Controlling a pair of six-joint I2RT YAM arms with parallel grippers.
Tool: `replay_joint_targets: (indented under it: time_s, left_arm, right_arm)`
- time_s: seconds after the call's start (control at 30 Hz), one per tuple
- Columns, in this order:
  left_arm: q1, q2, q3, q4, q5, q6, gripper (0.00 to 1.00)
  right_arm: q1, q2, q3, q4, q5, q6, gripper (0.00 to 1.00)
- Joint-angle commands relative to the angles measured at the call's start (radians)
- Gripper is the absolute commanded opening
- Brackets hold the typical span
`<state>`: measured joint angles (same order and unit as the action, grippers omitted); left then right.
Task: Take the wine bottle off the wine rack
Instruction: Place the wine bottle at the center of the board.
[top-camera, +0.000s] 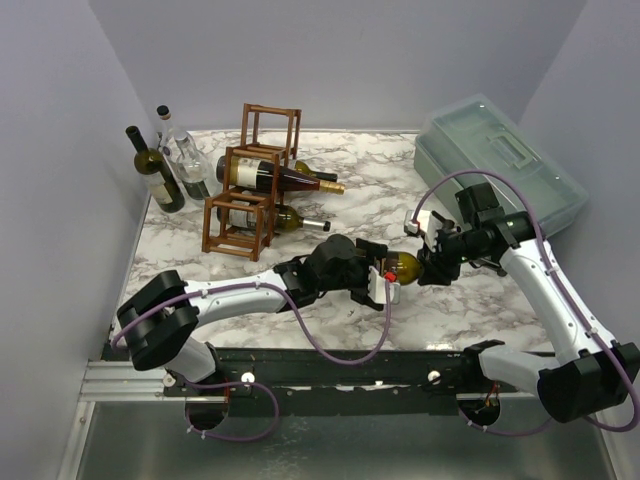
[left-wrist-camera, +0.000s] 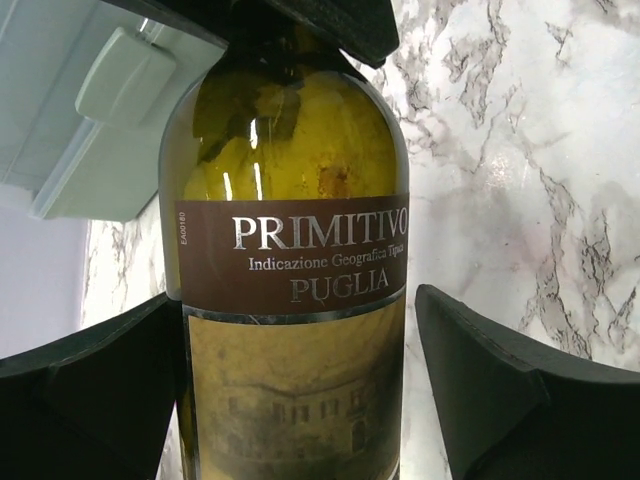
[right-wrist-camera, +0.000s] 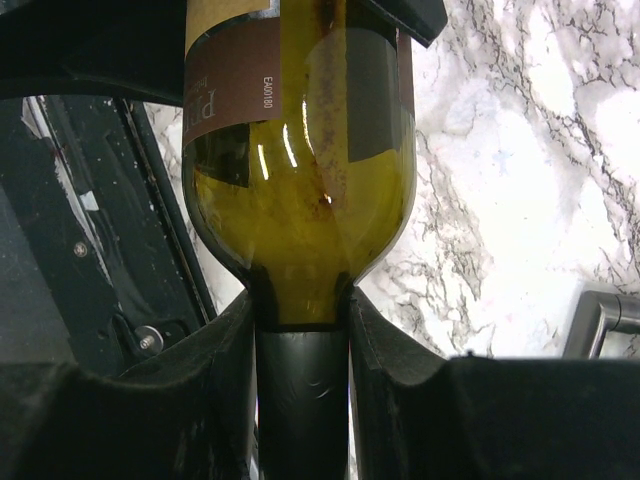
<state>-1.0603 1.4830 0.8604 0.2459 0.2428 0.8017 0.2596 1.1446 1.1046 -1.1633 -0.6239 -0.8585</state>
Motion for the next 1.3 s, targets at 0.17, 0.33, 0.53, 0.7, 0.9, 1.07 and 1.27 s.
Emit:
replay_joint_targets:
  time_s: [0.17, 0.33, 0.53, 0.7, 0.9, 1.07, 1.27]
  left_arm:
    - [0.001, 0.024, 0.028, 0.007, -0.036, -0.002, 0.66]
    - [0.000, 0.032, 0.035, -0.014, -0.055, -0.031, 0.12]
    - [0.000, 0.028, 0.028, -0.012, -0.048, -0.106, 0.00]
    - [0.000, 0.028, 0.010, 0.009, -0.043, -0.158, 0.00]
    - [0.001, 0.017, -0.027, 0.054, -0.052, -0.174, 0.00]
    - [0.000, 0.010, -0.048, 0.085, -0.054, -0.203, 0.00]
    - [0.001, -0.022, -0.100, 0.172, -0.057, -0.308, 0.00]
  right_arm:
    - [-0.002, 0.011, 0.039, 0.025, -0.098, -0.007, 0.00]
    - [-0.002, 0.040, 0.042, 0.012, -0.118, -0.010, 0.01]
    - [-0.002, 0.077, 0.041, 0.000, -0.166, -0.016, 0.09]
    - [-0.002, 0.111, 0.040, 0.003, -0.180, -0.017, 0.40]
    - [-0.002, 0.111, 0.021, 0.024, -0.166, -0.011, 0.72]
    - [-0.002, 0.095, 0.040, 0.041, -0.179, 0.028, 0.83]
    - [-0.003, 0.068, 0.125, 0.109, -0.207, 0.168, 0.89]
